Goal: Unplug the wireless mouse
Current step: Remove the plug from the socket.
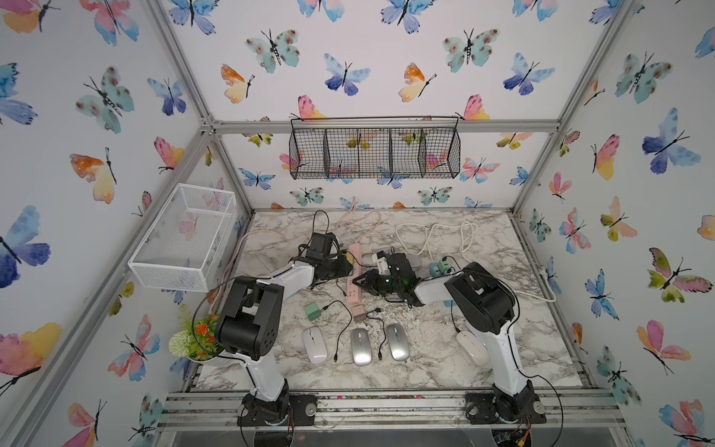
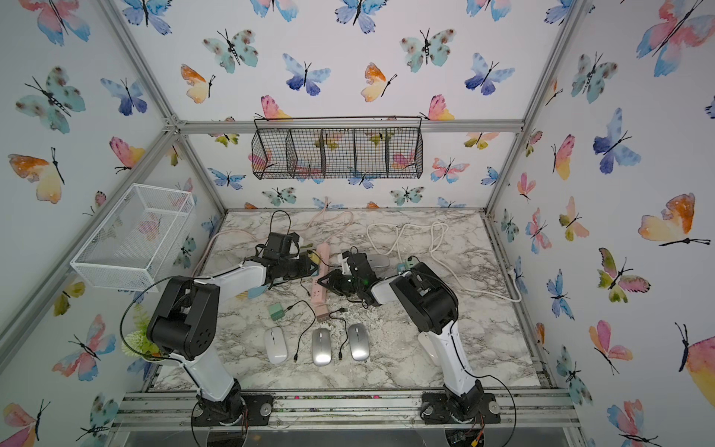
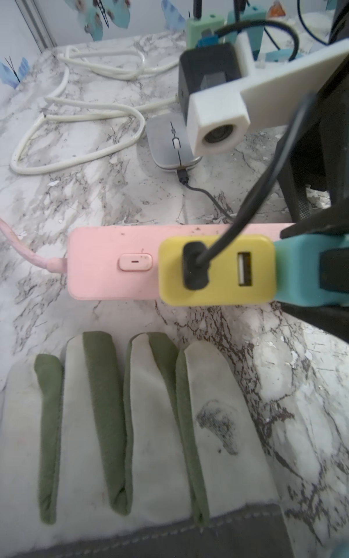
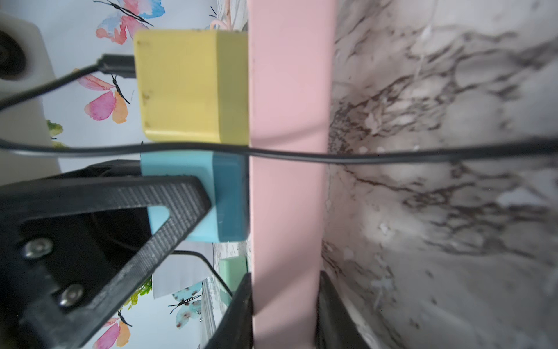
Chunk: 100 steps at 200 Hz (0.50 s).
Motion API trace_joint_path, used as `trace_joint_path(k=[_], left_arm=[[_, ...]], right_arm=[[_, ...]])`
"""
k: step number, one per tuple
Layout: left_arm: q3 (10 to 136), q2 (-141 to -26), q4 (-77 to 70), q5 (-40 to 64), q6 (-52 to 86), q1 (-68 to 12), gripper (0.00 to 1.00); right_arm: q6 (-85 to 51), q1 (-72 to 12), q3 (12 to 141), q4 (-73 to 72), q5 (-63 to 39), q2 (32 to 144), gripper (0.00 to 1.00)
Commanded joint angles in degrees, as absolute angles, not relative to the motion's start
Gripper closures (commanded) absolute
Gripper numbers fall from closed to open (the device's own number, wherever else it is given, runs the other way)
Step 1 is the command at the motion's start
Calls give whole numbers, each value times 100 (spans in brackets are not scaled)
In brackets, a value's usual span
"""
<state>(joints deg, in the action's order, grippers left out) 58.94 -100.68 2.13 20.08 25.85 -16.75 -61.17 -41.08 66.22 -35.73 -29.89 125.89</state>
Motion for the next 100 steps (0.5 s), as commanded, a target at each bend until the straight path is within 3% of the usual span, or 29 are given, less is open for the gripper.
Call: trace_joint_path(k=[1,43,80,100], left_arm=[[5691,-9667,-379,3278,2959,-1504,100],[6048,-9531,618,1502,2205,-1784,100],[5605,-9637,-468,3341,2960,-1448,100],[5655,-9647,-300,2977,2891,-1500,100]], right_arm=[[-6134,-3938,6539,-2909,-2258,12778,98],[-6126,-3939,6513,-2927,-2206,12795,98],[-6126,-3942,6521,-2936,-2206,12806,98],[-6101,-3938,6496,-2927,-2184,12788,98]])
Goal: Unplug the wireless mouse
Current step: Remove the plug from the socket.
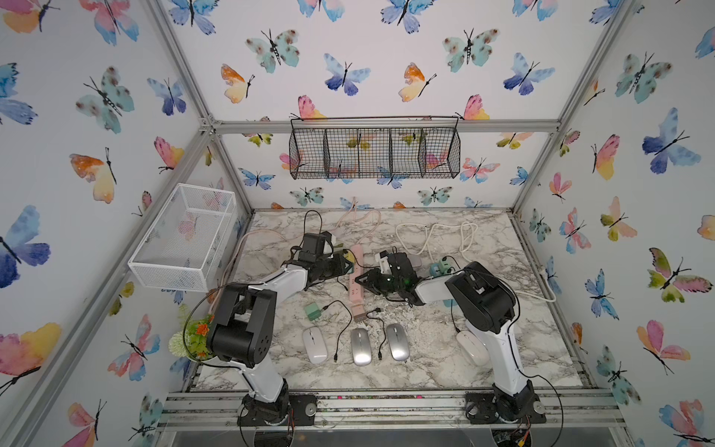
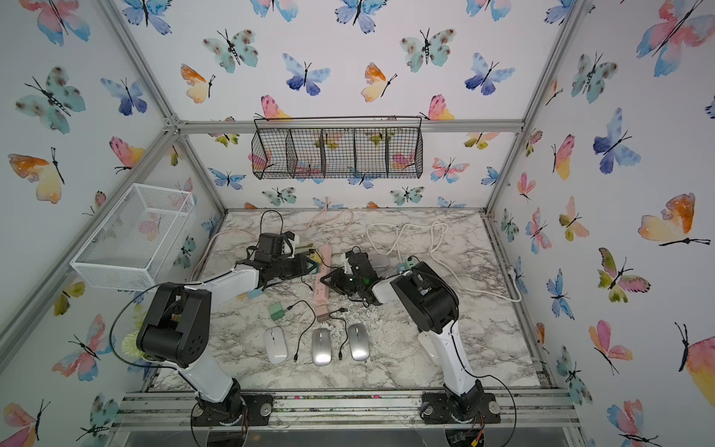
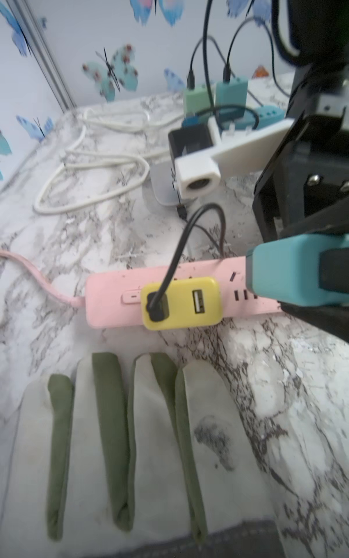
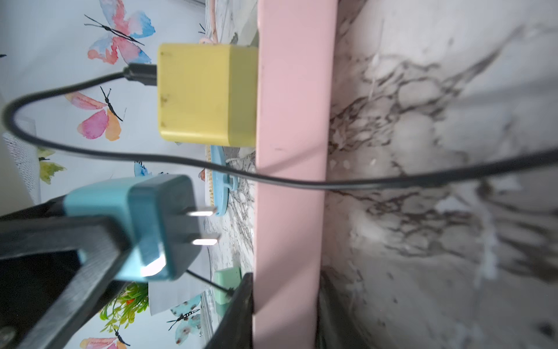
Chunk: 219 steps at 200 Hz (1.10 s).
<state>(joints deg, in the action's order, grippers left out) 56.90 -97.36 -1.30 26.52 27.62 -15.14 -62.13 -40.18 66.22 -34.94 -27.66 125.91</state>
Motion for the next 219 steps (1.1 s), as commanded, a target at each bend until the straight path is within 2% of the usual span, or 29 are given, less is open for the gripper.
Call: trace_joint_path(k=[1,14,55,80,97,105,123,136,174,196,219], left_arm=[[5662,-9644,-269,2956,2874,-1515,100],[5790,-9592,36,2377,2661,-1606,100],[5657,-9024,351,1881,2582,-1612,100],[5379,-8429,360,1683,2576,-1617,100],[5232,-8166,367,1654,2567,-1600,100],[5196,-8078,380,1665,2558,-1608,100],[5120,-7914,386,1727,2567,-1604,100],[5085,-7820,380,1772,2575,-1602,100],[5035,-7734,306,1970,2588,-1603,100],[5022,-7704,281,2041,2610,-1608,100],[4975,-7623,248,2114,2610,-1608,100]], right_arm=[[-6100,-3938,6496,-2922,-2182,12788,98],[-6069,-3938,6503,-2896,-2188,12788,98],[-6010,-3938,6708,-2853,-2375,12931,98],[-6254,-3959,6908,-3625,-3100,13187,98],[-6435,-3973,6961,-3878,-3170,13225,97],[-6383,-3973,6946,-3754,-3067,13153,93],[-6053,-3973,6901,-3268,-2732,12938,76],[-5843,-3973,6825,-3008,-2526,12776,67],[-5492,-3973,6468,-2699,-2148,12377,53],[-5325,-3973,6322,-2529,-2025,12248,53],[-5180,-3974,6302,-2359,-2015,12265,64]])
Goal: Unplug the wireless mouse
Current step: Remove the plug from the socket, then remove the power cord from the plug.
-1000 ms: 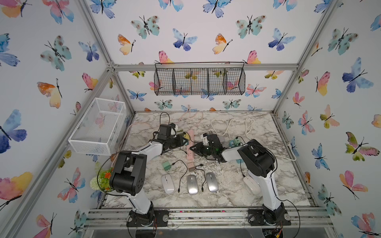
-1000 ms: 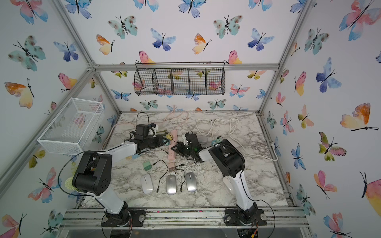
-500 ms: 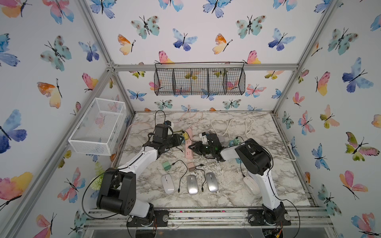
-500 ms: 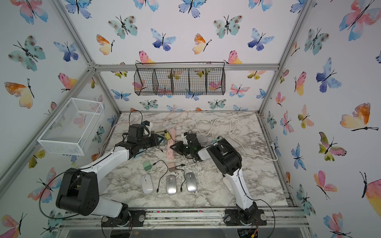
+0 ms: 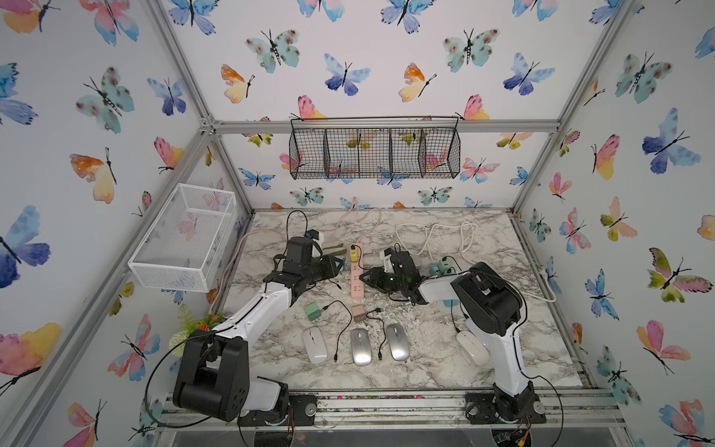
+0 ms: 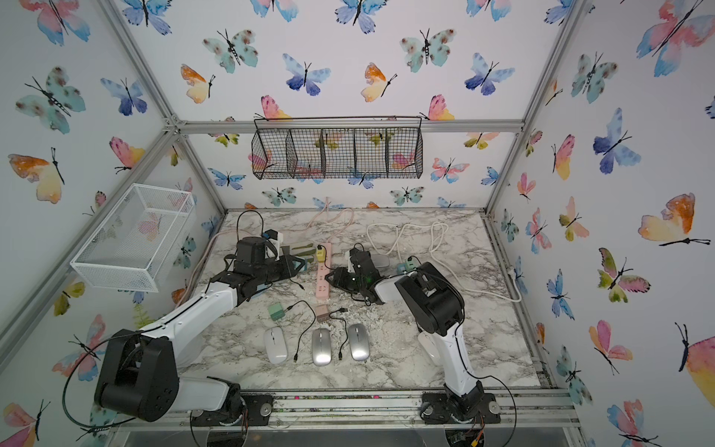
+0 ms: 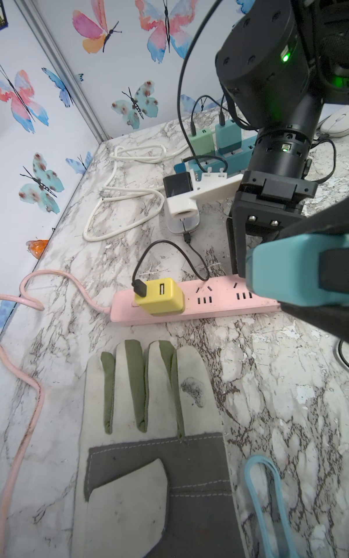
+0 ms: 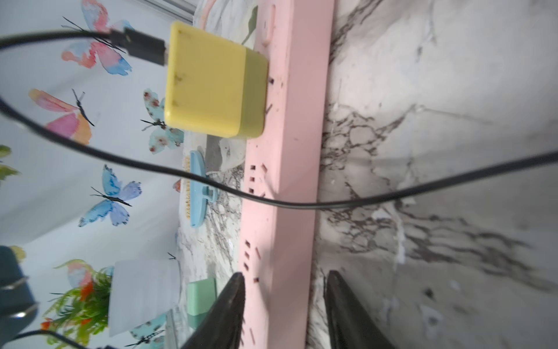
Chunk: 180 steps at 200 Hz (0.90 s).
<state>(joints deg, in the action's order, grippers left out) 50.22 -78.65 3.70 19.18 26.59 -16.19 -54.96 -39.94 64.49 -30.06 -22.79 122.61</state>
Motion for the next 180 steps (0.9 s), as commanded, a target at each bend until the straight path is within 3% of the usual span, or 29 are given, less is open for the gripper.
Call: trace_joint_path(k=[1,15,46,83,119,143,180], left_arm=[[4970,-7617,247,2116,2606,-1608,100],[4947,-7557,230,2208,2603,-1609,100],[4896,-7427,170,2688,2661,-1497,100],[5066,-7260,209,3343,2550,-1449,100],[5394,-7486,312,3716,2492,-1514,100],[5703,-7682,393,3971,2339,-1772,100],[6420,-8006,1039,3816,1988,-2465,100]], right_arm=[[-5174,-3973,6302,-2353,-2023,12267,64],[-5082,-3973,6356,-2308,-2165,12318,69],[-4416,-3973,6234,-2263,-2085,11773,68],[-2902,-3973,5523,-2147,-1426,9967,44],[-1364,-3973,4959,-1737,-672,8335,36],[-444,-3973,4777,-1468,-272,7522,20],[883,-3973,4491,-1365,-356,6533,16]])
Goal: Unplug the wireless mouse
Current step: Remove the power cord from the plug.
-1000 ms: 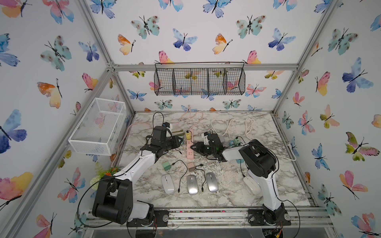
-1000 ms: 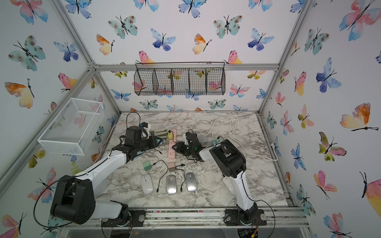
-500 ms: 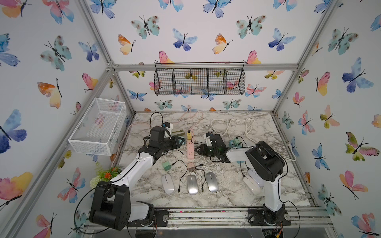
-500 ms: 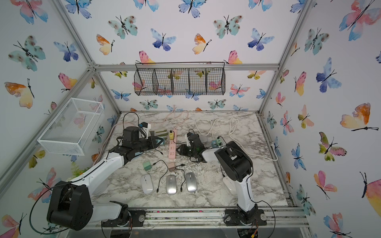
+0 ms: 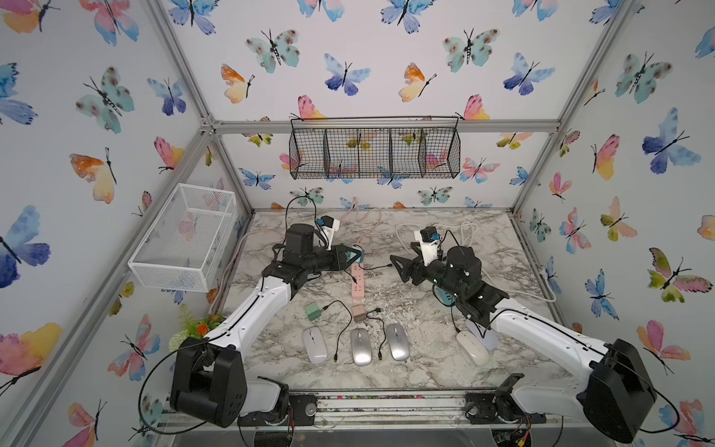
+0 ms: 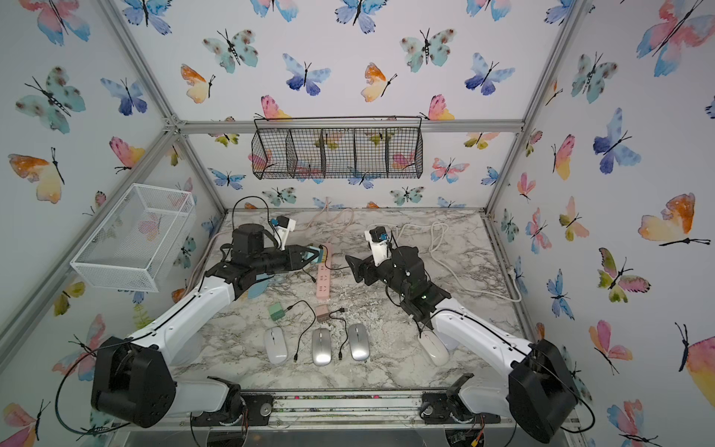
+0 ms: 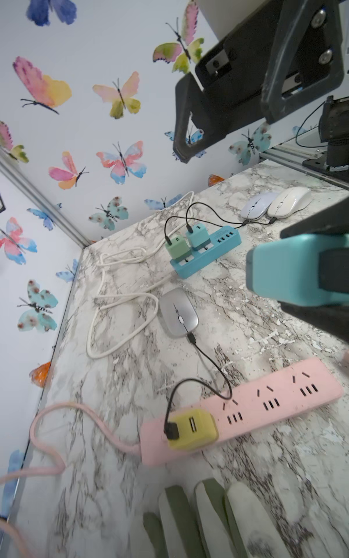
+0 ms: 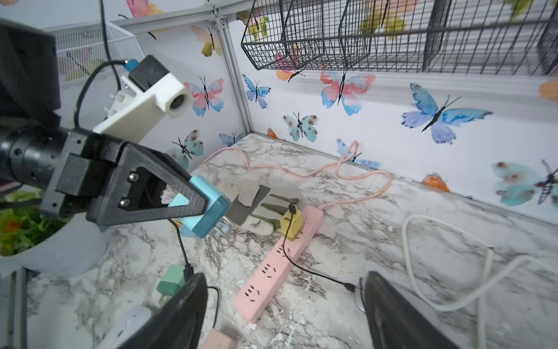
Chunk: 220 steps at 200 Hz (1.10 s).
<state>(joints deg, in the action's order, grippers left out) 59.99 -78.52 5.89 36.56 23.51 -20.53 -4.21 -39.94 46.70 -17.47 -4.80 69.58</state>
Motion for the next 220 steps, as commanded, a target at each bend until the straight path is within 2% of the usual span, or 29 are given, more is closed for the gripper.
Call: trace_joint_path(k=[1,22,39,51,67,87,157,166,192,220], left_arm=[[6431,-8015,1047,3815,1983,-2480,100],[6535,-8058,1107,3849,2037,-2724,100],[6543,-8066,1064,3969,2098,-2843,100],[6560,-8076,1055,3973,2109,-2923,100],[6565,-8102,1012,4008,2130,-3017,100],[6570,-8103,952,4033,2163,-3104,100],[6417,-8011,784,4042,2258,-3280,100],[6406,-8003,774,4035,2259,-3288,100],[6372,-7991,731,4039,2285,-3290,100],[6348,-7989,692,4085,2304,-3304,100]], right_arm=[[916,-3973,4478,-1359,-371,6505,16],[1629,-3977,4324,-1395,-728,5991,17],[2084,-3973,4577,-812,-1089,5926,16],[2276,-3973,4737,-515,-1379,6003,10],[2809,-4019,4655,-542,-1715,6077,9],[3178,-4218,4299,-1222,-1482,6104,10],[3149,-4413,4720,-1650,-1205,7011,14],[3086,-4429,4695,-1808,-1240,7066,16],[2881,-4456,4683,-2087,-1335,7207,29],[2820,-4515,4704,-2194,-1297,7371,32]])
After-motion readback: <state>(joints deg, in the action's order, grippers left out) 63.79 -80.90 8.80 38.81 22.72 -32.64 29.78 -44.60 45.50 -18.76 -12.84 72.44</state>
